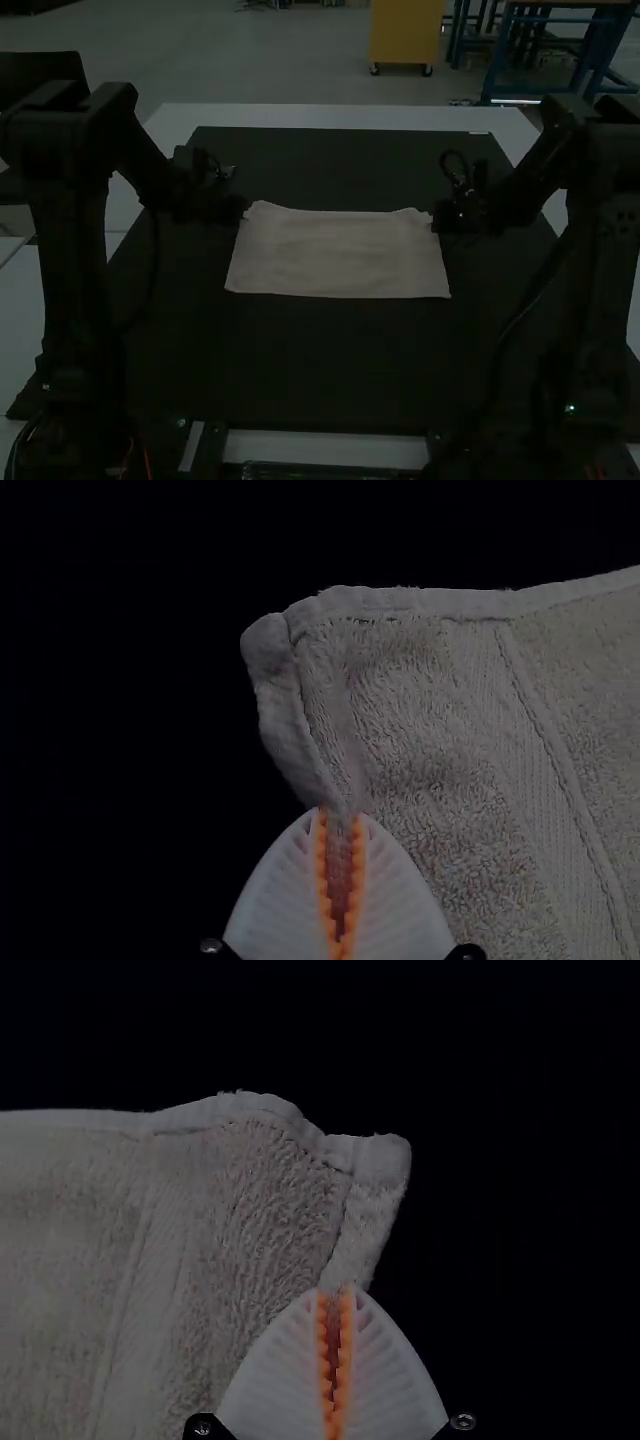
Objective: Fold the towel.
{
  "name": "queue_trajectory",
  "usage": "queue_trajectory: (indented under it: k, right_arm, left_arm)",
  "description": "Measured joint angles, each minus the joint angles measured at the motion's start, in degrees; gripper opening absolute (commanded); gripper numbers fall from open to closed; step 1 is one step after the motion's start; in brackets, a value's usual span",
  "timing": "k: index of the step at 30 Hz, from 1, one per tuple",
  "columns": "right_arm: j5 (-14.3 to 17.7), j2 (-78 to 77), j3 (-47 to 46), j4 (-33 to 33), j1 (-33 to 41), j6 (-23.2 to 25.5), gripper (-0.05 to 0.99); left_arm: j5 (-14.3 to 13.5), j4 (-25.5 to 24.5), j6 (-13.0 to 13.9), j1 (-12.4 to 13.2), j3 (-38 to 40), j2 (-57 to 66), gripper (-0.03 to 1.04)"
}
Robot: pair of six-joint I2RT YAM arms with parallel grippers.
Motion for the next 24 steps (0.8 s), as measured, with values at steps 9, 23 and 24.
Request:
queue_trajectory:
  k: [9,23,24]
  right_arm:
    - [-2.3,-7.5,-2.4,-1.4,-1.9,0.3,-0.02]
    - [-5.0,-13.6,-9.2,-3.6,-2.8,0.4,-0.02]
    - [-5.0,-14.4,-9.4,-3.6,-2.8,0.4,-0.02]
  left_arm:
    - [0.9,-5.3,0.3,1.9,0.0,-5.8,0.02]
    - [2.5,-8.8,3.2,3.7,-5.9,-11.4,0.02]
    - [2.6,-9.2,3.4,3.7,-6.3,-12.0,0.02]
